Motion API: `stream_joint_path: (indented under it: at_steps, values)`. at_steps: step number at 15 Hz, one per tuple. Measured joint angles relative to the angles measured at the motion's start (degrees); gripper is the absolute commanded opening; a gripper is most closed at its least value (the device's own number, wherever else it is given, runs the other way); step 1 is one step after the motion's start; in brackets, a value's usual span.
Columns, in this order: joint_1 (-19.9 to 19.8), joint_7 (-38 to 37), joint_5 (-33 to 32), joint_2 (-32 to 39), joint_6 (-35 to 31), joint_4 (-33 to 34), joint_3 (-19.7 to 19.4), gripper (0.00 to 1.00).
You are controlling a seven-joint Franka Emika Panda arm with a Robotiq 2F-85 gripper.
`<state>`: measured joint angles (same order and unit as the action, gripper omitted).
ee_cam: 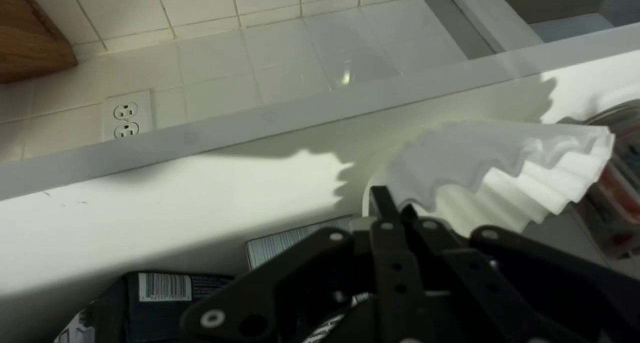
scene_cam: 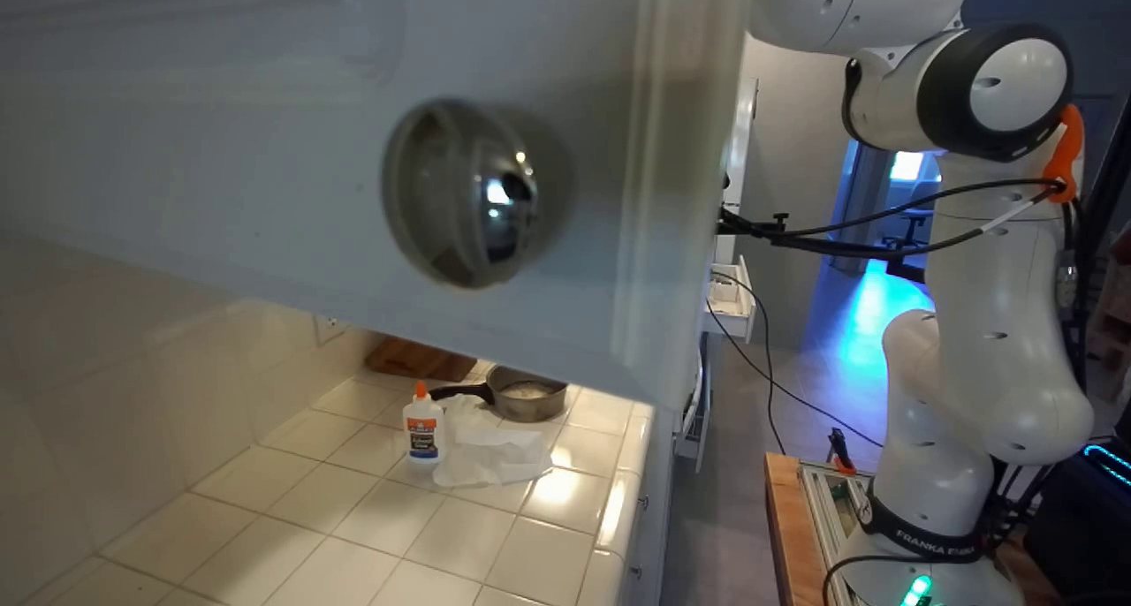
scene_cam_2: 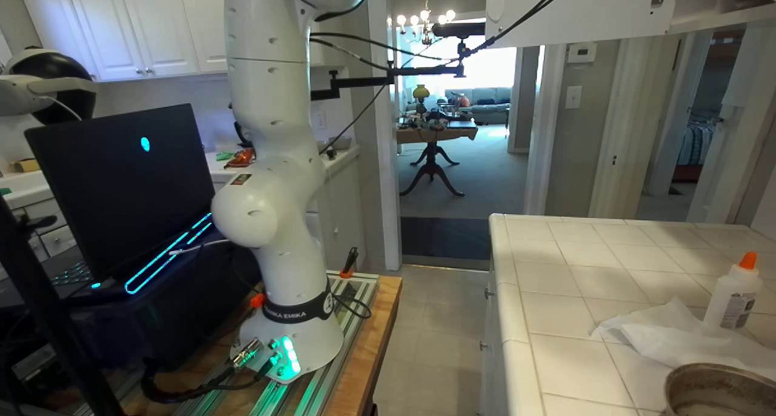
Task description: Put the white bowl on the counter.
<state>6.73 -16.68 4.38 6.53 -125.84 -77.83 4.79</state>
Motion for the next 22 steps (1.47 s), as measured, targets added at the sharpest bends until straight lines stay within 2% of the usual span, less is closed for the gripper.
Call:
stream_joint_path:
  at_steps: [3, 12, 22]
  values:
    - [-0.1, 0.0, 0.6, -1.2, 0.4, -1.2, 0.0, 0.0]
    - [-1.4, 1.5, 6.3, -7.2, 0.8, -11.5, -0.9, 0.0]
    - [-1.6, 1.5, 7.2, -10.3, 1.8, -18.1, -1.0, 0.0]
